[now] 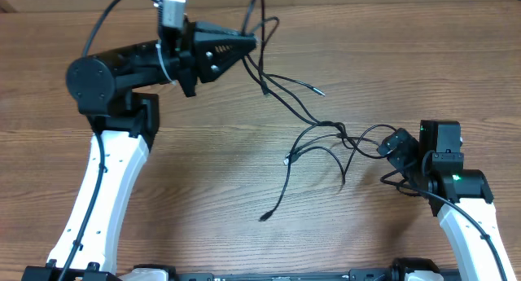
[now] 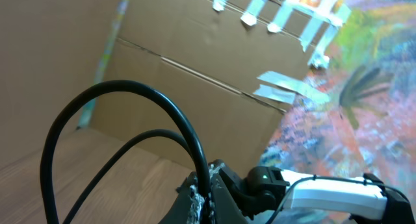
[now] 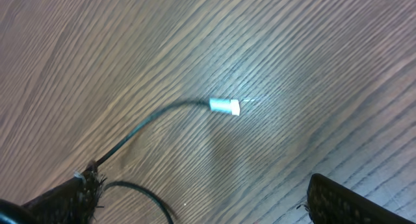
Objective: Untangle cables
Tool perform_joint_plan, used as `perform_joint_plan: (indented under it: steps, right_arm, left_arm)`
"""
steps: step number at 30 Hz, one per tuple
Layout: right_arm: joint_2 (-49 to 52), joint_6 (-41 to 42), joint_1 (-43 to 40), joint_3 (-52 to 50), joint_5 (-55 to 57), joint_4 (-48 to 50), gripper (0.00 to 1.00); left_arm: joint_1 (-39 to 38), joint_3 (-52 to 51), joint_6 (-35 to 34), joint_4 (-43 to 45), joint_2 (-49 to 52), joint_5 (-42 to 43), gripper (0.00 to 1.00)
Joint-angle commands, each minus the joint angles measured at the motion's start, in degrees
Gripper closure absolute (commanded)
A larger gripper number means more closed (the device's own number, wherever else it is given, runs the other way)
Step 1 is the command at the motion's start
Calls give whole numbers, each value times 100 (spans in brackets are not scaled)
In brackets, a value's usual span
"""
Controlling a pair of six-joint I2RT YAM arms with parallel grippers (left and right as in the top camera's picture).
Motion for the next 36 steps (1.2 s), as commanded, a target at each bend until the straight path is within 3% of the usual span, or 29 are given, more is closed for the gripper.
perform_joint_plan:
  steps: [1,14,27,36]
  right_arm:
    - [17,201,-17,39,337,4,0]
    - [17,291,-424,39,337,-168,0]
    - [17,245,-1040,39,256,-400,0]
    - [17,-695,-1038,39,-1088,68,0]
  left_arm:
    - [289,101,-302,92,-101,-83,96]
    - [1176,101,-669,85,-101,-55,96]
    - [1338,101,-667,46,-98,-20,96]
    - [1209,101,-660,-46,-98,361,96]
